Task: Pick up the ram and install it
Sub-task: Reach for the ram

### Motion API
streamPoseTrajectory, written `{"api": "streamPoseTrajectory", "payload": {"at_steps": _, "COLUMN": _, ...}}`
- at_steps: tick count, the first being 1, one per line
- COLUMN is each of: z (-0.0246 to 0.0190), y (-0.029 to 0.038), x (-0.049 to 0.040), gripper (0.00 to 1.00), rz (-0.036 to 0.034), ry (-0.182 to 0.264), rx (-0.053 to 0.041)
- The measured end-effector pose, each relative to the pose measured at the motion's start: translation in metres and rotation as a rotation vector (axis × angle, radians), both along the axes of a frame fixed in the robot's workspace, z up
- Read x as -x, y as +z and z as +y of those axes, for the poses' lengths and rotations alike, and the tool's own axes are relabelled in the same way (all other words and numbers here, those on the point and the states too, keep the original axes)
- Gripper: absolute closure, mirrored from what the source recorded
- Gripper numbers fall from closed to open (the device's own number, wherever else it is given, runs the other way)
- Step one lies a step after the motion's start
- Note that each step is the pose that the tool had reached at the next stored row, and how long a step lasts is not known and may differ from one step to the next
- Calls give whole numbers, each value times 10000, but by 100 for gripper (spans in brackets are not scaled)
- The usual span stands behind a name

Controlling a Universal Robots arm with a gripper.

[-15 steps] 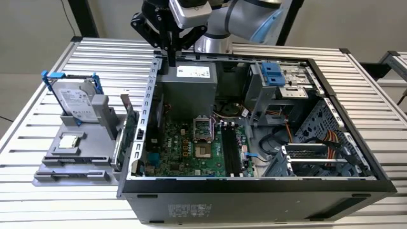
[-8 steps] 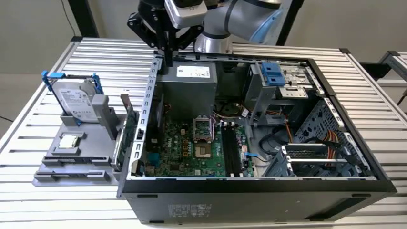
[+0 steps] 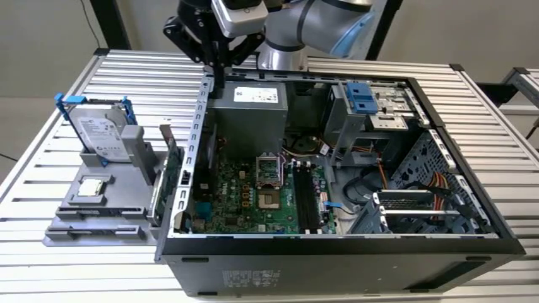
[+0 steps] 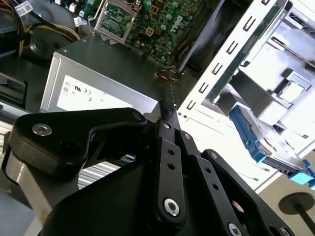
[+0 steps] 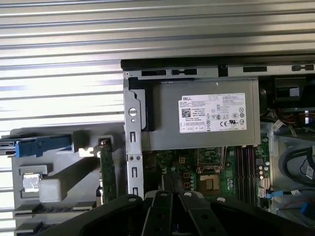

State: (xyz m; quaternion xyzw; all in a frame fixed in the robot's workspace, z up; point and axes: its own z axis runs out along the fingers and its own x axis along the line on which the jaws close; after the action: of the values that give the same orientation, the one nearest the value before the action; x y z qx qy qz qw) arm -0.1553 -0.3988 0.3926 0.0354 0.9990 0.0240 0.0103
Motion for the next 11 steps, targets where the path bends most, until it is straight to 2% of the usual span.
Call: {"api": "streamPoseTrajectory", "payload": {"at_steps": 11, "z": 0, "y": 0, "x": 93, "gripper": 100, "rz": 0, "ry": -1, "rx": 0}}
